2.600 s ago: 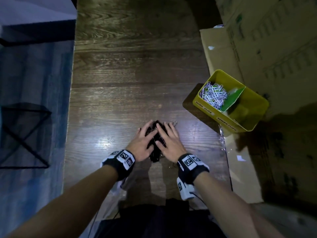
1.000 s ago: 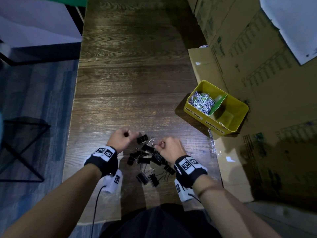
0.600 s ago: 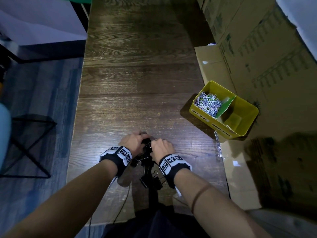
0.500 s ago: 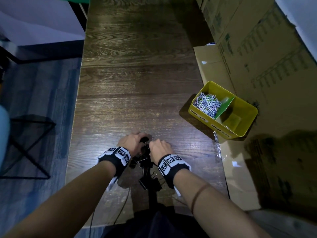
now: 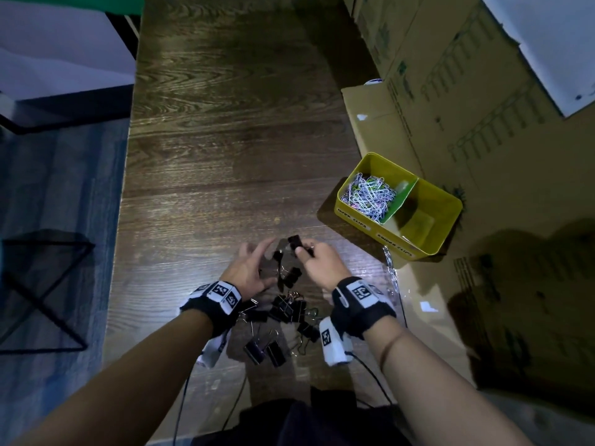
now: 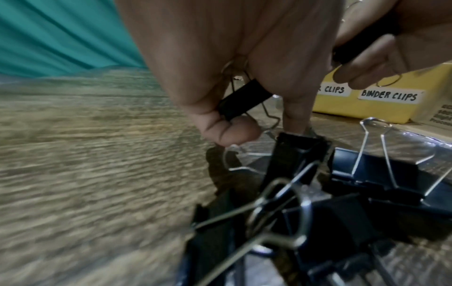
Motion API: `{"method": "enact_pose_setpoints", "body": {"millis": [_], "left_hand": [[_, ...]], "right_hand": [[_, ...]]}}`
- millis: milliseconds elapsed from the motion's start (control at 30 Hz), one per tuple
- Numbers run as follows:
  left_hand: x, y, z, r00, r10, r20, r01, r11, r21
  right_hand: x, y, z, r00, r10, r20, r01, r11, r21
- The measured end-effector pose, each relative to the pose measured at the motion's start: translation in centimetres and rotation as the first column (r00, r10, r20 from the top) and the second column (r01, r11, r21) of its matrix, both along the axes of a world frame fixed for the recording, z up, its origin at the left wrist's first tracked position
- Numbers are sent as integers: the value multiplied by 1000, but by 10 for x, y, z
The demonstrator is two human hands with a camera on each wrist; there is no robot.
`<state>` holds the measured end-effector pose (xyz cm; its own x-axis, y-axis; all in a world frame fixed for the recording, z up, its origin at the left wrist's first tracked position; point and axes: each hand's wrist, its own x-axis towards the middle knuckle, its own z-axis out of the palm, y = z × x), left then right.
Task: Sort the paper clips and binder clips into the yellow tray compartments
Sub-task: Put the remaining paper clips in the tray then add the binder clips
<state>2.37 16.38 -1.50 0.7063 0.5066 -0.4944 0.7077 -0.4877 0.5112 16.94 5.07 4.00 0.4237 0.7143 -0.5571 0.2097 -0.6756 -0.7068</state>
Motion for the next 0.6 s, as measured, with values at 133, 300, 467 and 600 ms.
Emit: {"method": "enact_pose_setpoints", "body": {"millis": [133, 300, 467, 600], "left_hand": [[20, -6, -9, 997, -47, -57, 53, 993, 107], [36, -13, -6, 975, -207, -86, 217, 968, 126], [48, -30, 2, 950, -297, 101, 295, 955, 29], [56, -45, -6, 916, -400, 15, 400, 915, -55]], "right_hand": [[26, -23, 9, 941, -272, -199, 301, 944, 133], [65, -43, 35, 739, -561, -373, 658, 720, 222], [107, -66, 48, 592, -708, -386, 806, 519, 286], [133, -82, 53, 555, -801, -225, 819, 478, 318]]}}
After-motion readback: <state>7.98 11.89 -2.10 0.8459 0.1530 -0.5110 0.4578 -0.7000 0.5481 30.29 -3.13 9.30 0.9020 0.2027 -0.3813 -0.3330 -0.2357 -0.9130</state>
